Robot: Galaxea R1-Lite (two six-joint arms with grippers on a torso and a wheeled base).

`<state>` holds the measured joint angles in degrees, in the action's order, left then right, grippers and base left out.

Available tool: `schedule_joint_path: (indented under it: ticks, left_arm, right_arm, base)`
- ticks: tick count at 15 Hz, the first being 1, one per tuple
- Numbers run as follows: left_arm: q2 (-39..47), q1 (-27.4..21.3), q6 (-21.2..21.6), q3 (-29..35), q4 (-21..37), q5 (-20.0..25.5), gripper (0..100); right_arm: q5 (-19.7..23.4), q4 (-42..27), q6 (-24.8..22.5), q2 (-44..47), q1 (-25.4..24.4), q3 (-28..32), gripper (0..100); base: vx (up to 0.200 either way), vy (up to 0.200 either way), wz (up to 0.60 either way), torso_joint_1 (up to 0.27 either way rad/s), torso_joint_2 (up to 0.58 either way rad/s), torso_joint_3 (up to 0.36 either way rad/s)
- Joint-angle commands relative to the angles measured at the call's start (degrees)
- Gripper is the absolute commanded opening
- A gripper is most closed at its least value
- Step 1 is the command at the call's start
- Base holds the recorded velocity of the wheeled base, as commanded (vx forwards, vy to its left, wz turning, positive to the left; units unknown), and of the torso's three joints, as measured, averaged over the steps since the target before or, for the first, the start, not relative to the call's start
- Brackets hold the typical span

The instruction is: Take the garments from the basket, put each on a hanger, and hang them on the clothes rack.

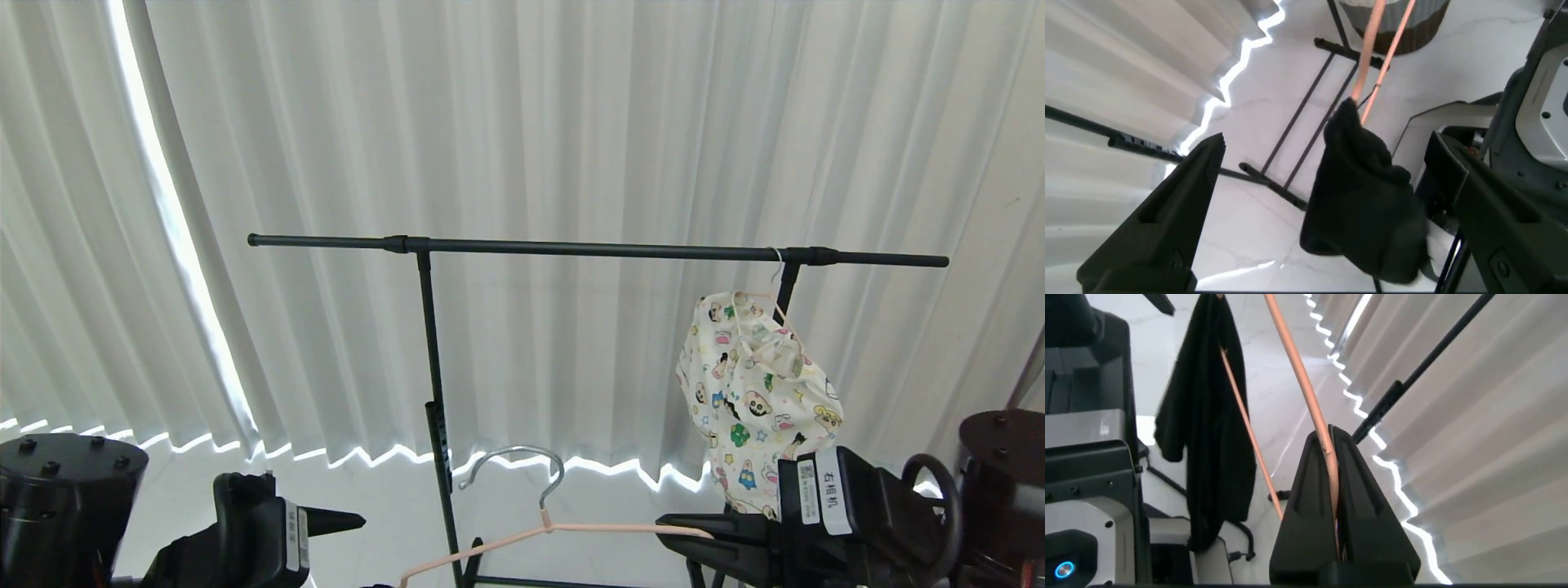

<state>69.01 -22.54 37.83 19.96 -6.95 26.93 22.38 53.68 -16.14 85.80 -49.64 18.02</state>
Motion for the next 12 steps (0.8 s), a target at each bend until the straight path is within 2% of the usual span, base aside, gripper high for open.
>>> schedule_joint_path:
  ticks: [1,5,12]
  left_arm:
    - [2.4,0.0,0.3,1.0,-0.1,0.1,100]
    - [5.4,-1.9,0.3,4.8,-0.1,0.5,100]
    - [5.6,-5.5,0.0,5.9,-0.1,1.0,100]
  right_arm:
    - [-0.1,0.0,0.0,-1.8,-0.8,0.0,0]
    - [-1.4,0.0,0.0,-2.3,-3.9,0.4,0]
    - [-1.6,0.0,0.1,-1.9,-4.0,1.8,0]
  base:
    - [0.000,0.000,0.00,0.000,0.00,0.000]
    - [0.000,0.000,0.00,0.000,0.00,0.000]
    - [0.000,0.000,0.00,0.000,0.00,0.000]
